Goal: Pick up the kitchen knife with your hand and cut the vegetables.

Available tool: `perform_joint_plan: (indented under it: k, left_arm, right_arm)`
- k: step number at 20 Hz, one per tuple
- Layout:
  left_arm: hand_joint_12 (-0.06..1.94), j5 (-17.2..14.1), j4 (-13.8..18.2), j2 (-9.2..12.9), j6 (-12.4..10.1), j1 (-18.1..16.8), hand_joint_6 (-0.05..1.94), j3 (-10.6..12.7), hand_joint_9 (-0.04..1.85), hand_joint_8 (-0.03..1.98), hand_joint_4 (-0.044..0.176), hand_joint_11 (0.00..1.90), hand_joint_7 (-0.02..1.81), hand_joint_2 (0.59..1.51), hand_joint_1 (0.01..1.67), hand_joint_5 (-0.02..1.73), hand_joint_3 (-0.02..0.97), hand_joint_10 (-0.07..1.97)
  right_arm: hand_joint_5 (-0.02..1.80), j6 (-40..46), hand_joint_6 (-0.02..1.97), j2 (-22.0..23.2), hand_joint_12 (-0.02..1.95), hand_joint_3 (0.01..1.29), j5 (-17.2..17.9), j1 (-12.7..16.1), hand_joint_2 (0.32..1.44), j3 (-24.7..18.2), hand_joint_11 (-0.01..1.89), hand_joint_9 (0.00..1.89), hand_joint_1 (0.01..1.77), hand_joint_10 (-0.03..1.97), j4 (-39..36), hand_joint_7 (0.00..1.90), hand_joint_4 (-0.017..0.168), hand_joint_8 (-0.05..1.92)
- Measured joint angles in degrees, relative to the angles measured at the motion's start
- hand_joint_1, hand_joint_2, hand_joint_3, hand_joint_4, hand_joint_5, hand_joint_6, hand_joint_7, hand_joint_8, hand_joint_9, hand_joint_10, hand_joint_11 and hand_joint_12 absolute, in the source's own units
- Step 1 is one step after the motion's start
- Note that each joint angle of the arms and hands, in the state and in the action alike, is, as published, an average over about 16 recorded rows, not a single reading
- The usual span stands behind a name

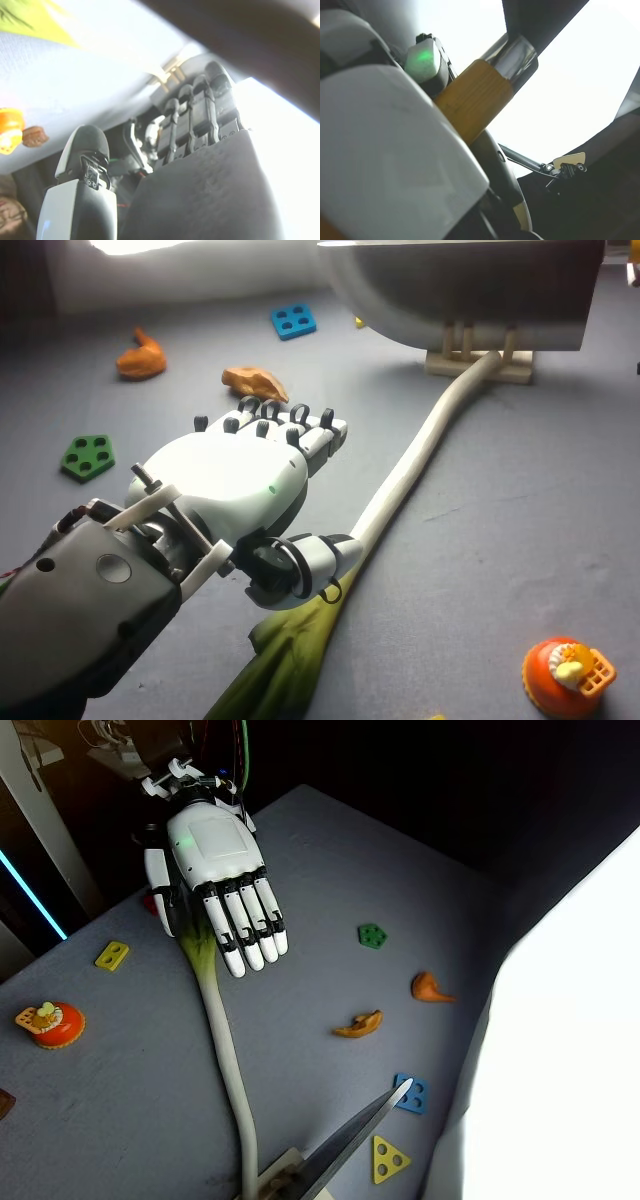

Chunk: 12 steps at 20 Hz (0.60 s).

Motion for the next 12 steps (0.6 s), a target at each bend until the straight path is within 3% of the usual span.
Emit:
perform_joint_plan:
  k: [4, 8, 12]
  left_arm:
    - [0.52, 0.02, 0.05, 0.00, 0.04, 0.03, 0.01, -0.12, 0.10, 0.01, 0.007, 0.02, 0.12, 1.315, 0.43, 0.10, -0.007, 0.02]
    - [0.52, -0.01, 0.15, 0.00, 0.07, 0.06, 0.01, -0.24, 0.11, 0.01, 0.004, 0.02, 0.12, 1.315, 0.44, 0.11, -0.007, 0.02]
    - [0.50, -0.09, 0.27, 0.00, 0.10, 0.09, 0.01, -0.34, 0.12, 0.01, 0.007, 0.02, 0.14, 1.316, 0.46, 0.12, -0.007, 0.02]
  right_arm:
    - [0.82, 0.35, 1.55, -0.40, 1.90, 0.47, 1.36, -0.39, 0.93, 0.40, 0.95, 0.91, 1.27, 1.84, -0.08, 0.93, 0.044, 1.64]
    - [0.55, 0.44, 1.19, -0.61, 1.88, 0.33, 2.58, -0.92, 1.03, 0.48, 0.56, 0.58, 1.15, 1.64, -0.34, 0.66, 0.005, 1.26]
    - [0.40, 0.45, 0.83, -0.68, 1.77, 0.11, 3.01, -1.32, 1.10, 0.51, 0.28, 0.33, 1.10, 1.37, -1.36, 0.48, 0.007, 0.82]
